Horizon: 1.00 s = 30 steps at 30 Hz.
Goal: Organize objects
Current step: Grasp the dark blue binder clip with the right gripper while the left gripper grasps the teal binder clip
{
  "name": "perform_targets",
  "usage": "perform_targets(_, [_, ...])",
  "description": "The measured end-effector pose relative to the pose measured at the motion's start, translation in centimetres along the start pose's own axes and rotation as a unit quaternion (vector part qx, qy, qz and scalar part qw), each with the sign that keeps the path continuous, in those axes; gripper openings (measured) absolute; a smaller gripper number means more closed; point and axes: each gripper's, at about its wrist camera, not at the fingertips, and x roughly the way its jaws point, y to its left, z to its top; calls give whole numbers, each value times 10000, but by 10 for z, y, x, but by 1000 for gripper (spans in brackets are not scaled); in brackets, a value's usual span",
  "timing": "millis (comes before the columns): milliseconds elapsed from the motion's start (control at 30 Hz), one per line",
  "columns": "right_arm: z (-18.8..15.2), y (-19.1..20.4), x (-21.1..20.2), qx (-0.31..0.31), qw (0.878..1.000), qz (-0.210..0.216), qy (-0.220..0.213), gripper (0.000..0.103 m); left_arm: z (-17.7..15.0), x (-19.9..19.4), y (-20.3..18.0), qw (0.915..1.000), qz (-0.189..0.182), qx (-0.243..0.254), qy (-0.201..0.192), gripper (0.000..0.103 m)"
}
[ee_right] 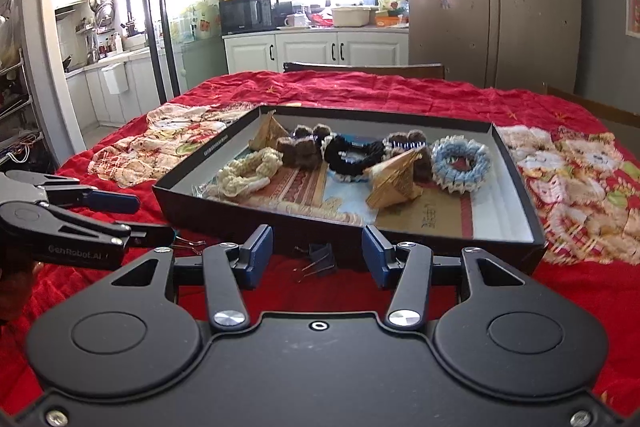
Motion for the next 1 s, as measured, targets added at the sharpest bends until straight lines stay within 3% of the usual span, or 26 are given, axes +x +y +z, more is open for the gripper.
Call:
perform_targets(600, [-8,12,29,-270,9991,-84,309,47,-6,13,0,9994,-332,76,72,62])
perform_targets(1000, [-7,16,36,-134,9990,-157,408,25,-7,13,-5,9994,-332,72,41,35])
